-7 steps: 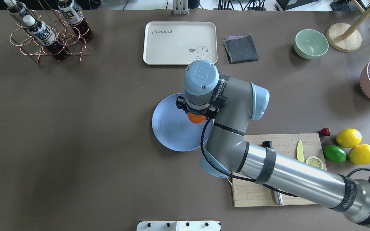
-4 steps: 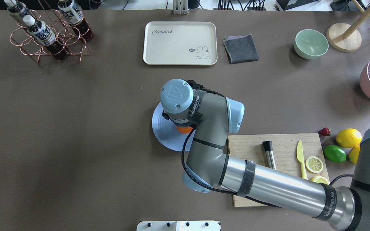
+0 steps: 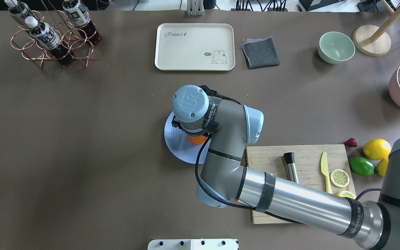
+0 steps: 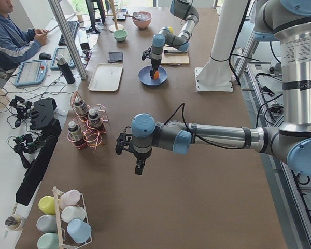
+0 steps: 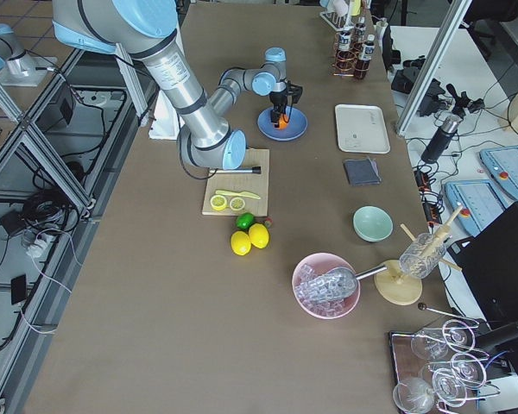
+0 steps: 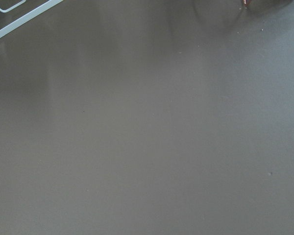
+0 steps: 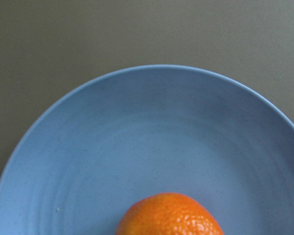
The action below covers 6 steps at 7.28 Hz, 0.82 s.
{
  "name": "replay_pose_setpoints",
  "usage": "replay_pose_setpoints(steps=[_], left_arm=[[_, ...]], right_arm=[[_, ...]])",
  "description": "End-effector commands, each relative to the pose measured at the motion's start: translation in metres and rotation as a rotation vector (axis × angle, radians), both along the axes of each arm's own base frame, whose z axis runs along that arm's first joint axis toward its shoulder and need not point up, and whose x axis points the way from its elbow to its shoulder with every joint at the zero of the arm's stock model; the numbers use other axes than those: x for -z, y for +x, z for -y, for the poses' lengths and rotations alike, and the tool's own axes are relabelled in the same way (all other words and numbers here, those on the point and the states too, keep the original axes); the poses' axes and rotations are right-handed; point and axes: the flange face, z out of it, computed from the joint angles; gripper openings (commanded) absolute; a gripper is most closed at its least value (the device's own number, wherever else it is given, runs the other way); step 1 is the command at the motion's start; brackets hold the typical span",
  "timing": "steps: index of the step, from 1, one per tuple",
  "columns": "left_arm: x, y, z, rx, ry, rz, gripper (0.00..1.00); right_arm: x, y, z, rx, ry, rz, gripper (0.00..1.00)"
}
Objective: Pick orange to plate
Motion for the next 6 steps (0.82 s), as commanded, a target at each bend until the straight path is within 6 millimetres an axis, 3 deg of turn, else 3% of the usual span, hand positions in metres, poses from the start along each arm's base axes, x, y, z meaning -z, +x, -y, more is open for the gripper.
replay_pose_setpoints(steps=[1, 2, 3, 4, 6], left_arm=[[-0.018, -0.002, -0.015, 0.001, -0.041, 0.003, 0.98], [-0.026, -0.003, -0.025, 0.001, -0.058, 0.005, 0.98], [-0.029, -0.003, -0.026, 0.001, -0.067, 0.006, 0.98], [-0.028, -0.003, -0.026, 0.003, -0.072, 0.006, 0.98], [-0.03, -0.006, -0.027, 0.009, -0.078, 0.005, 0.98]], right_arm=[[0.021, 0.053, 0.053, 0.019, 0.008, 0.061, 1.0], [0.008, 0.103, 0.092, 0.049, 0.017, 0.072, 1.0], [-0.017, 0.165, 0.126, 0.098, 0.046, 0.066, 1.0], [-0.047, 0.243, 0.149, 0.142, 0.07, 0.063, 1.0], [-0.117, 0.398, 0.169, 0.275, 0.157, -0.003, 1.0]])
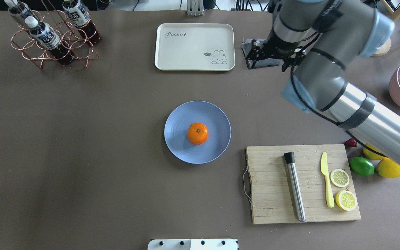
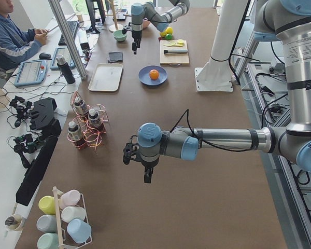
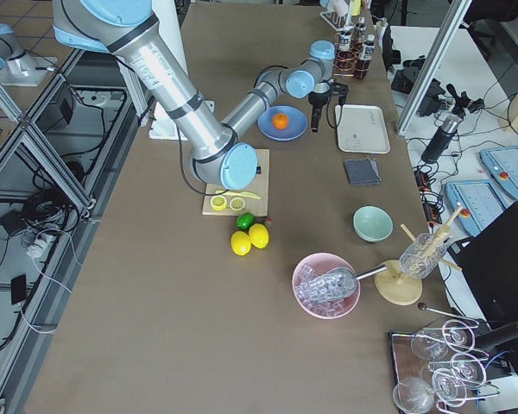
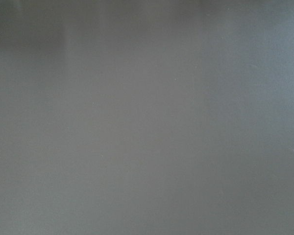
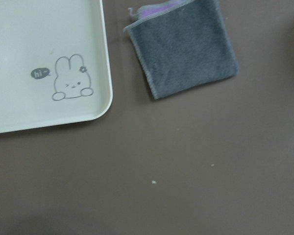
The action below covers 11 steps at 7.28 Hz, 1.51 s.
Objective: Pick orange to plate
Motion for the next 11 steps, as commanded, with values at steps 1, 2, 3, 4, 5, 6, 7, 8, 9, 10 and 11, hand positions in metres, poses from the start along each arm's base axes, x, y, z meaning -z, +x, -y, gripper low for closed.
replay_pose_setpoints(steps=[1, 2, 3, 4, 5, 6, 7, 8, 9, 10, 11], left_arm=[[-0.001, -0.001, -0.001, 0.003, -0.005, 0.001, 0.98], [-0.001, -0.001, -0.001, 0.003, -0.005, 0.0, 0.98], [0.0, -0.001, -0.001, 0.003, -0.003, 0.0, 0.98], [0.0, -0.001, 0.0, 0.003, -0.002, 0.0, 0.98], [0.0, -0.001, 0.0, 0.001, -0.003, 0.0, 0.98], [0.0, -0.001, 0.0, 0.001, -0.003, 0.0, 0.98], [-0.001, -0.001, -0.001, 0.003, -0.005, 0.0, 0.98], [-0.002, -0.002, -0.004, 0.003, -0.006, 0.0, 0.98], [-0.003, -0.002, -0.005, 0.004, -0.01, 0.002, 0.98], [-0.007, -0.003, -0.005, 0.013, -0.024, 0.006, 0.98], [-0.014, -0.003, -0.004, 0.015, -0.036, 0.009, 0.98]], right_arm=[[-0.116, 0.168, 0.002, 0.173, 0.125, -0.087, 1.0], [-0.19, 0.229, -0.016, 0.27, 0.165, -0.098, 1.0], [-0.244, 0.288, -0.04, 0.311, 0.193, -0.104, 1.0], [-0.291, 0.336, -0.069, 0.34, 0.212, -0.094, 1.0], [-0.324, 0.379, -0.1, 0.334, 0.215, -0.072, 1.0], [-0.338, 0.402, -0.119, 0.299, 0.196, -0.072, 1.0], [-0.353, 0.407, -0.126, 0.285, 0.155, -0.076, 1.0], [-0.363, 0.414, -0.138, 0.274, 0.135, -0.086, 1.0], [-0.376, 0.414, -0.15, 0.274, 0.106, -0.084, 1.0], [-0.382, 0.414, -0.156, 0.273, 0.092, -0.078, 1.0], [-0.384, 0.414, -0.157, 0.273, 0.089, -0.077, 1.0]])
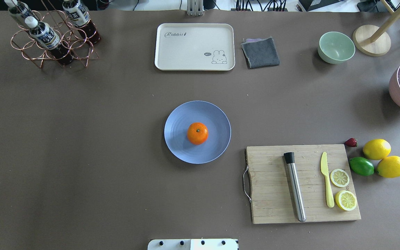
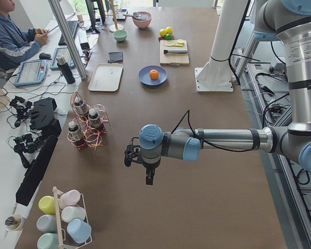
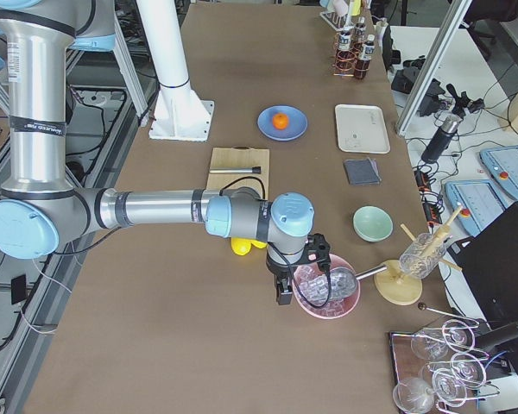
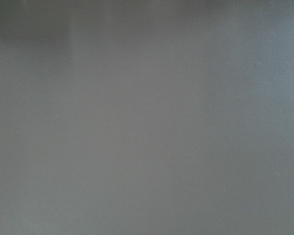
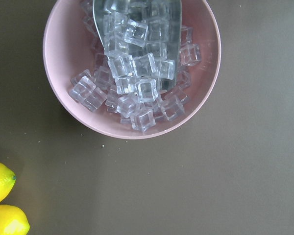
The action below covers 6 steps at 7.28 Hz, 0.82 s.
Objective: Pick orange to plate
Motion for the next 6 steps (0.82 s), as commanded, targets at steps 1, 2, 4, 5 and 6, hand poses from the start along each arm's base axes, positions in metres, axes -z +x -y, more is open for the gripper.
replay_pose_setpoints(steps=[1, 2, 4, 5, 6], left_arm=[[-0.0045, -0.0118, 0.0021, 0.032, -0.01, 0.002, 0.98], [-0.0017, -0.015, 0.0042, 0.04, -0.003, 0.001, 0.98], [-0.0038, -0.0172, 0.0025, 0.045, -0.005, 0.004, 0.98], [-0.0045, -0.0172, 0.0024, 0.045, -0.007, 0.004, 0.98], [-0.0048, -0.017, 0.001, 0.045, -0.009, 0.001, 0.98]], right_arm=[[-0.0047, 0.0004, -0.0045, 0.0, -0.009, 0.001, 1.0], [-0.006, 0.0003, -0.0059, 0.0, -0.012, 0.001, 1.0], [-0.008, 0.0002, -0.0075, -0.001, -0.016, 0.003, 1.0], [-0.0071, 0.0001, -0.0073, -0.001, -0.013, 0.004, 1.0], [-0.0078, -0.0006, -0.0072, 0.001, -0.015, 0.004, 1.0]])
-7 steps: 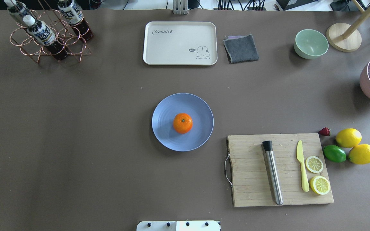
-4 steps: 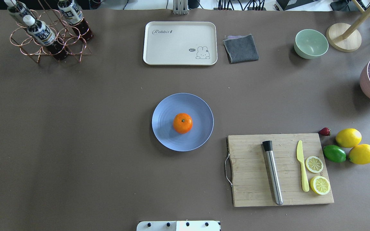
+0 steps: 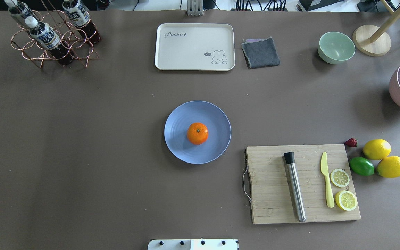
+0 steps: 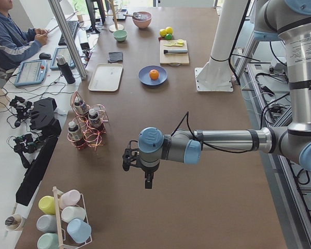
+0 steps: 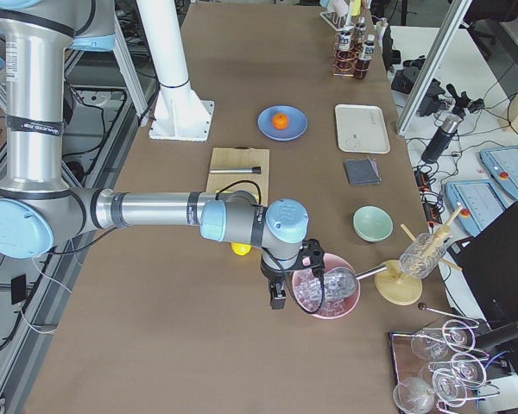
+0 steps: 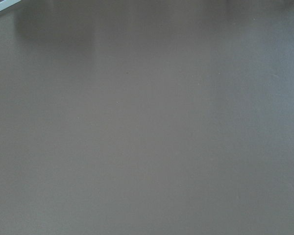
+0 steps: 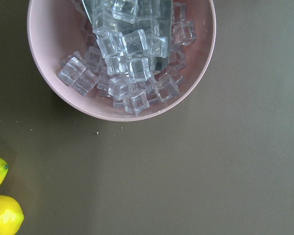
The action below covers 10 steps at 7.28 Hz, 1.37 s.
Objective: Pick orange to plate
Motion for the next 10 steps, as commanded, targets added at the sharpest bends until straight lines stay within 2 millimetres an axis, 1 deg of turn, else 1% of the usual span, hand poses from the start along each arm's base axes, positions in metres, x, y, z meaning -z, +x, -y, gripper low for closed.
replay_pose_setpoints(steps=[1, 3, 10], left_arm=[[-0.001, 0.0, -0.002, 0.0, -0.004, -0.005, 0.98], [0.0003, 0.0001, -0.0013, 0.0, -0.002, -0.007, 0.98], [-0.0026, 0.0002, -0.0051, -0.002, -0.009, -0.009, 0.98]], right_arm=[[-0.0001, -0.0006, 0.0003, 0.001, 0.003, 0.001, 1.0], [-0.0039, -0.0008, -0.001, 0.001, 0.015, 0.002, 1.0], [-0.0028, -0.0008, 0.0, 0.002, 0.028, 0.001, 1.0]])
